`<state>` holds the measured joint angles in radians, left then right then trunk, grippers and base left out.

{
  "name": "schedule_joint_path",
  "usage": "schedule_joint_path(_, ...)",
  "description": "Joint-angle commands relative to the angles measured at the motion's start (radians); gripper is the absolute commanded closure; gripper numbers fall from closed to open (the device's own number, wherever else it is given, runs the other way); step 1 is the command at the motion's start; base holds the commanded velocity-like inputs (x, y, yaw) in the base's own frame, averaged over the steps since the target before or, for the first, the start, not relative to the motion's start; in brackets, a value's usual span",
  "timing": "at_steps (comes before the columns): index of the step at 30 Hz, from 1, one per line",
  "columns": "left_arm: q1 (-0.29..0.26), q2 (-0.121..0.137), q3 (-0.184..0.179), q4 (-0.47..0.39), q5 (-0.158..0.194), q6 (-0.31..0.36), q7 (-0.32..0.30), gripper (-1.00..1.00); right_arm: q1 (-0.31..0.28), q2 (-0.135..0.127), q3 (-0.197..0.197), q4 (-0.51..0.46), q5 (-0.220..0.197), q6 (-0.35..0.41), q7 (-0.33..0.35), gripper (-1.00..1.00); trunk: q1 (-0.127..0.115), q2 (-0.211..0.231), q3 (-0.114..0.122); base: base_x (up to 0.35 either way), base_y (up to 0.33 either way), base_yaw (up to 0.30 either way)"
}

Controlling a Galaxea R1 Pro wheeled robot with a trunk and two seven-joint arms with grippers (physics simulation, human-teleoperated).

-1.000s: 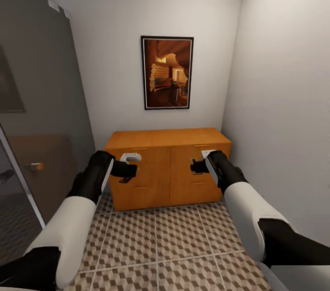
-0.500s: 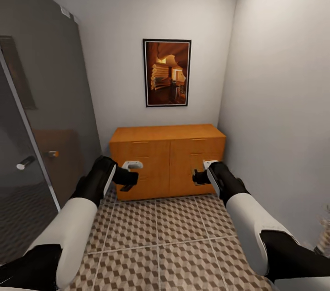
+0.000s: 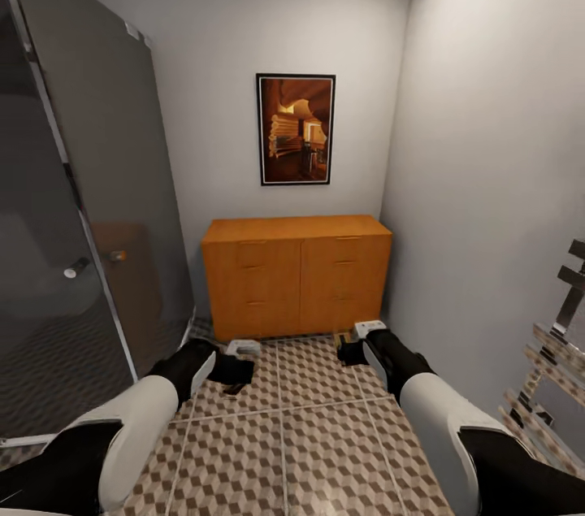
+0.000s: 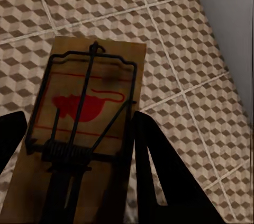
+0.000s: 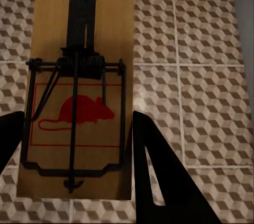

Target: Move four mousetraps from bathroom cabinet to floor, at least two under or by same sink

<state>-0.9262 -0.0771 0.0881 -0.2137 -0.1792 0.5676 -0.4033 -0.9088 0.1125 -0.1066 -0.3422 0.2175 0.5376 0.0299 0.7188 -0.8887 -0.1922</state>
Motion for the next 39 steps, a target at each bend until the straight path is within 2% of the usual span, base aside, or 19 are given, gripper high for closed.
schedule_joint_path(1,-0.001,0.0,0.01,0.051,0.029,-0.058,0.025,1.0,0.0,0.001,-0.008,0.003,0.007,0.0,0.002,1.0,0.0,-0.001,-0.001,-0.311,0.0,0.0)
schedule_joint_path(3,0.0,0.0,0.011,0.125,0.091,-0.157,0.081,1.0,0.0,0.002,-0.007,0.01,0.007,-0.004,0.001,1.0,0.0,-0.001,-0.001,-0.296,0.0,0.0)
schedule_joint_path(6,0.0,0.004,0.011,0.167,0.124,-0.222,0.114,1.0,0.001,0.004,-0.007,0.013,0.005,-0.005,-0.006,1.0,0.0,-0.001,-0.001,-0.265,0.0,0.0)
schedule_joint_path(8,0.0,0.007,0.011,0.177,0.131,-0.239,0.122,1.0,0.001,0.007,-0.007,0.015,0.004,-0.004,-0.02,1.0,0.0,-0.001,-0.001,-0.188,0.0,0.0)
schedule_joint_path(15,0.0,0.009,0.011,0.2,0.142,-0.249,0.131,1.0,0.001,0.013,-0.008,0.038,-0.004,-0.008,-0.149,1.0,0.0,-0.001,-0.001,-0.039,0.0,0.0)
schedule_joint_path(19,0.0,0.016,0.011,0.202,0.145,-0.245,0.132,1.0,0.001,0.018,-0.008,0.045,-0.004,-0.008,-0.165,1.0,0.0,-0.001,-0.001,-0.004,0.0,0.13)
schedule_joint_path(24,0.0,0.022,0.012,0.203,0.146,-0.244,0.131,1.0,0.001,0.028,-0.008,0.098,-0.003,-0.008,-0.168,1.0,0.0,-0.001,-0.001,-0.001,0.0,0.272)
schedule_joint_path(27,0.0,0.037,0.013,0.203,0.153,-0.248,0.13,1.0,0.001,0.029,-0.008,0.123,-0.004,-0.009,-0.166,1.0,0.0,-0.001,-0.001,0.0,0.0,0.295)
schedule_joint_path(31,0.005,0.062,0.015,0.202,0.211,-0.257,0.129,1.0,0.001,0.03,-0.008,0.154,-0.004,-0.031,-0.166,1.0,0.0,-0.001,-0.001,0.0,0.0,0.299)
schedule_joint_path(34,0.009,0.093,0.015,0.202,0.306,-0.293,0.13,1.0,0.001,0.034,-0.008,0.193,-0.003,-0.067,-0.169,1.0,0.0,-0.001,-0.001,0.0,0.0,0.3)
schedule_joint_path(35,0.01,0.127,0.015,0.204,0.36,-0.313,0.128,1.0,0.001,0.037,-0.008,0.208,-0.003,-0.081,-0.17,1.0,0.0,-0.001,-0.001,0.0,0.0,0.3)
schedule_joint_path(37,0.01,0.145,0.014,0.204,0.376,-0.321,0.127,1.0,0.001,0.037,-0.008,0.213,-0.004,-0.085,-0.172,1.0,0.0,-0.001,-0.001,0.0,0.0,0.3)
schedule_joint_path(39,0.01,0.151,0.013,0.204,0.379,-0.327,0.125,1.0,0.001,0.038,-0.008,0.215,-0.004,-0.087,-0.172,1.0,0.0,-0.001,-0.001,0.0,0.0,0.3)
